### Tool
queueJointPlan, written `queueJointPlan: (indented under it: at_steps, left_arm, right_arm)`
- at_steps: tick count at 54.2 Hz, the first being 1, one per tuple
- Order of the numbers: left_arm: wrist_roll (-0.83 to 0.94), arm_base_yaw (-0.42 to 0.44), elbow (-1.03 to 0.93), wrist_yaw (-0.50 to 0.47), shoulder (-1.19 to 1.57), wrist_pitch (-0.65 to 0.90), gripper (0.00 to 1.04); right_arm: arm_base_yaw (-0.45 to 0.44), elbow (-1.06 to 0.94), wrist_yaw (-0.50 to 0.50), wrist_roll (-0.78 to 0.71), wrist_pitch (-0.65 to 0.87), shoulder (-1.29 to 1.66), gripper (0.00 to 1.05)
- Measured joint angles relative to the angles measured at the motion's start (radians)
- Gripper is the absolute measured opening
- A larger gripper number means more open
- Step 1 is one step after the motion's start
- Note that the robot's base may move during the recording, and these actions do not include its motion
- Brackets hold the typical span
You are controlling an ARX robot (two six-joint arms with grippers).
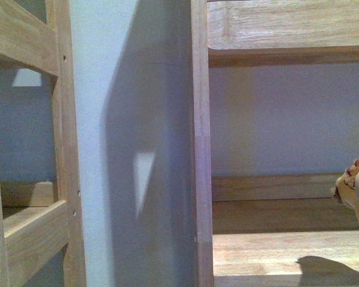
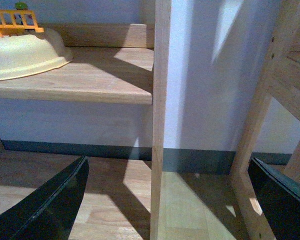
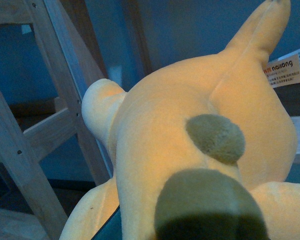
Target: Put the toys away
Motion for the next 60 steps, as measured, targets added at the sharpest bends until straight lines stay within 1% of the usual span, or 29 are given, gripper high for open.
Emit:
queueJointPlan:
  at_steps: [5,6,9,13,16,19,24,30,32,35,39,43,48,54,60]
  left_arm:
    - [0.0,0.0,0.0,0.0,0.0,0.0,0.99]
    - [0.0,0.0,0.0,0.0,0.0,0.0,0.99]
    - [0.0,0.0,0.0,0.0,0.0,0.0,0.99]
    - [0.0,0.0,0.0,0.0,0.0,0.0,0.99]
    - [0.0,0.0,0.0,0.0,0.0,0.0,0.99]
    - [0.0,0.0,0.0,0.0,0.0,0.0,0.99]
    - [0.0,0.0,0.0,0.0,0.0,0.0,0.99]
    - [0.0,0.0,0.0,0.0,0.0,0.0,0.99]
    - [0.0,0.0,0.0,0.0,0.0,0.0,0.99]
    - [0.0,0.0,0.0,0.0,0.0,0.0,0.99]
    - [0.0,0.0,0.0,0.0,0.0,0.0,0.99]
    - [0.0,0.0,0.0,0.0,0.0,0.0,0.99]
    - [0.0,0.0,0.0,0.0,0.0,0.0,0.99]
    - [0.0,0.0,0.0,0.0,0.0,0.0,0.99]
    - [0.0,0.0,0.0,0.0,0.0,0.0,0.99]
  right_arm:
    - [-0.001,0.003,-0.001,-0.011,-0.01,0.002,0.19]
    - [-0.004,0.009,-0.003,-0.017,-0.03,0.006,0.19]
    - [-0.024,0.063,-0.022,-0.067,-0.158,0.032,0.19]
    - [-0.059,0.13,-0.036,-0.113,-0.243,0.084,0.19]
    - [-0.088,0.2,-0.045,-0.122,-0.248,0.131,0.19]
    - [-0.088,0.259,-0.04,-0.128,-0.239,0.16,0.19]
    - [-0.064,0.373,-0.021,-0.141,-0.216,0.21,0.19]
    - [0.003,0.522,0.018,-0.163,-0.211,0.282,0.19]
    - [0.038,0.601,0.029,-0.172,-0.211,0.328,0.19]
    - [0.055,0.681,0.03,-0.178,-0.211,0.377,0.19]
    - [0.055,0.777,0.028,-0.185,-0.212,0.435,0.19]
    - [0.04,0.88,0.01,-0.191,-0.226,0.49,0.19]
    - [-0.011,1.012,-0.036,-0.183,-0.228,0.567,0.19]
    - [-0.065,1.159,-0.064,-0.17,-0.22,0.664,0.19]
    - [-0.094,1.291,-0.081,-0.158,-0.224,0.774,0.19]
